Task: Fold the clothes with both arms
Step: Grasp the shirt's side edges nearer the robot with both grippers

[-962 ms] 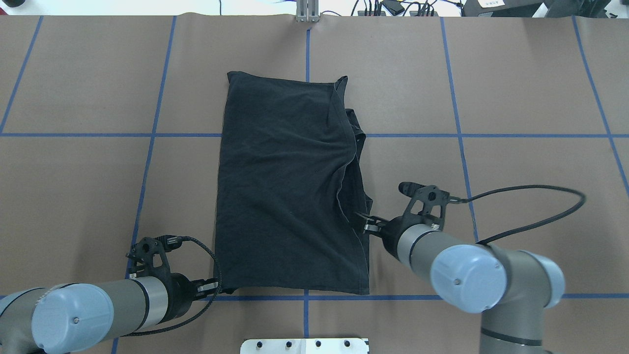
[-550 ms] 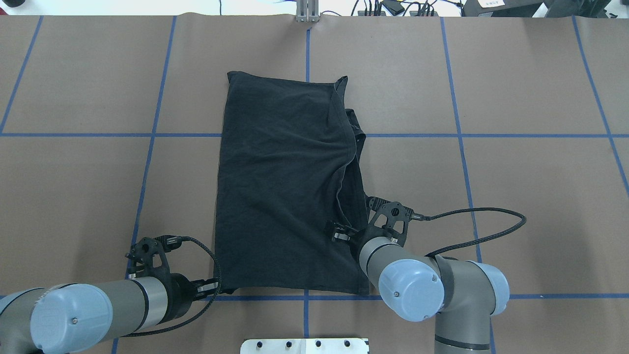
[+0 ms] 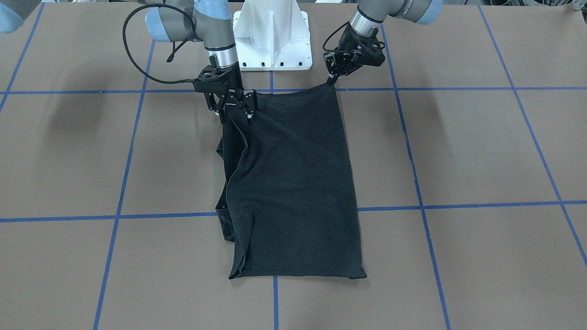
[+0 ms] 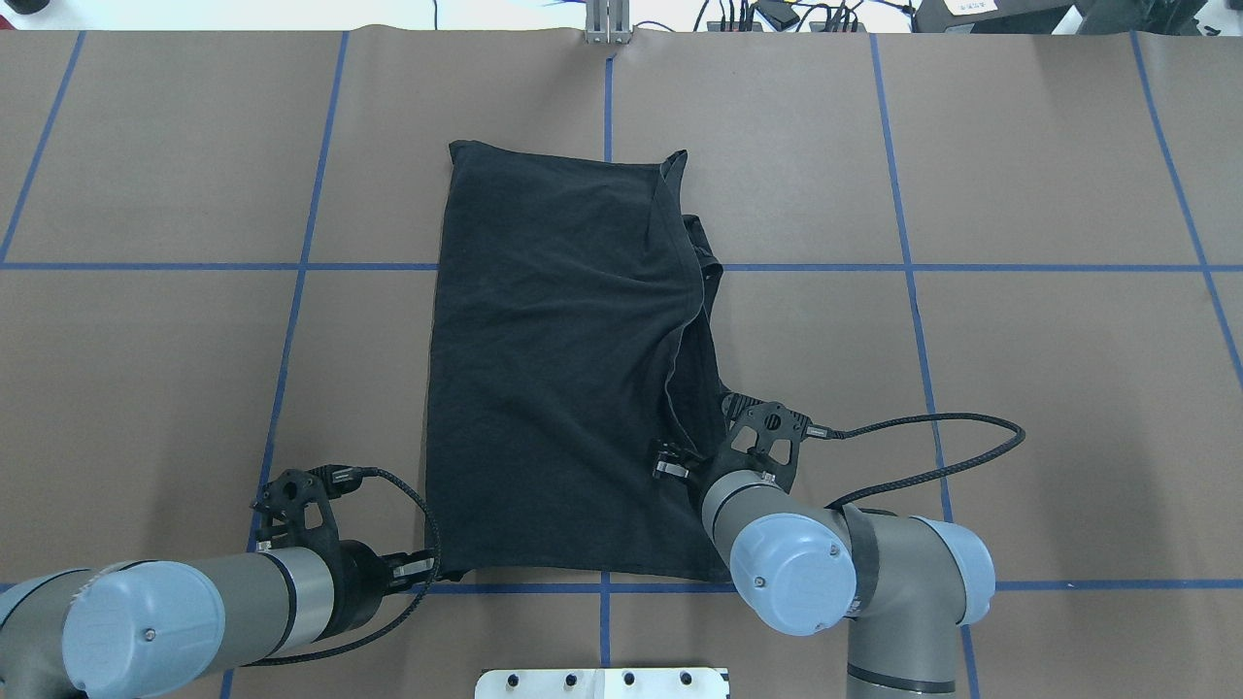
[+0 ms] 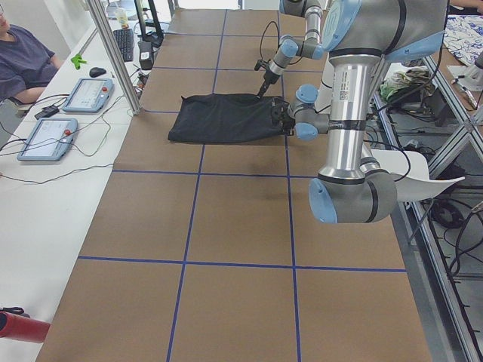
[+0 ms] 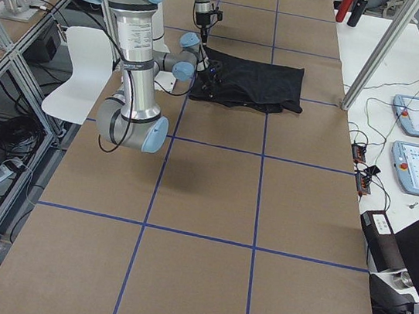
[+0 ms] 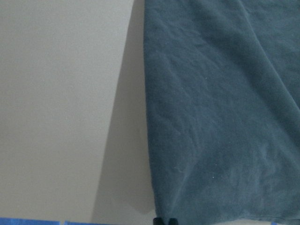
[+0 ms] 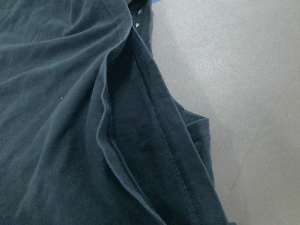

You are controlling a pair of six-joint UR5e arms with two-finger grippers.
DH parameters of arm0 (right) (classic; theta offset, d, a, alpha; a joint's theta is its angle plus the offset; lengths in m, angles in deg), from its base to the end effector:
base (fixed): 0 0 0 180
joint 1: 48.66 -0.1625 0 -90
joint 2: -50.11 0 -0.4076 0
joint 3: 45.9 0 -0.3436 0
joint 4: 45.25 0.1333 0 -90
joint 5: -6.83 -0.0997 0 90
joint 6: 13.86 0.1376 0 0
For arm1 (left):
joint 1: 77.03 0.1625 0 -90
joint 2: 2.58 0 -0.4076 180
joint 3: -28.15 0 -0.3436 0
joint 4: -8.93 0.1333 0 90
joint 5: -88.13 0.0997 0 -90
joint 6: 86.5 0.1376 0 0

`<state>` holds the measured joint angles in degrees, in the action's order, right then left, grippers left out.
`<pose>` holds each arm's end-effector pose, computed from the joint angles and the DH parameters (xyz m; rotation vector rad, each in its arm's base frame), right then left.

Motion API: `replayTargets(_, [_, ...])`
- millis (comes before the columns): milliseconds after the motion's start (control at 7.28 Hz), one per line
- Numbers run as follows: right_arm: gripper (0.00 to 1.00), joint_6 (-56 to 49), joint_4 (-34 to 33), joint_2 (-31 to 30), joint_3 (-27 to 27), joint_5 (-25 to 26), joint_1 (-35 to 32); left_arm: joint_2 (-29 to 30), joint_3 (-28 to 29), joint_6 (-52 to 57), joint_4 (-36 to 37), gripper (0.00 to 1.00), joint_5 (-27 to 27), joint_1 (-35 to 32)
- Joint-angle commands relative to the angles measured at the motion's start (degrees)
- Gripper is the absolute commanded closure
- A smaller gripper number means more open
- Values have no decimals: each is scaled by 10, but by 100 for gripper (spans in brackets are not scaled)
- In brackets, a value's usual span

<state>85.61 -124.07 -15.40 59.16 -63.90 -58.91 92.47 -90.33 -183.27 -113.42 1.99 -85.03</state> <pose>-0.5562 -0.2822 0.3197 0.3228 -0.8826 0.4676 0.4638 -0.2091 0.3438 0.0724 1.1525 -0.2673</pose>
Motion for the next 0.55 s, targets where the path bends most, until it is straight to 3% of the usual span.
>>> replayTargets(0, [23,3,-16,6,-1,1,7,1,0,0,-1,100,0,0])
replayTargets(412, [22,-4,-20,1,-10,1,7,2,0,0,-1,100,-1,0])
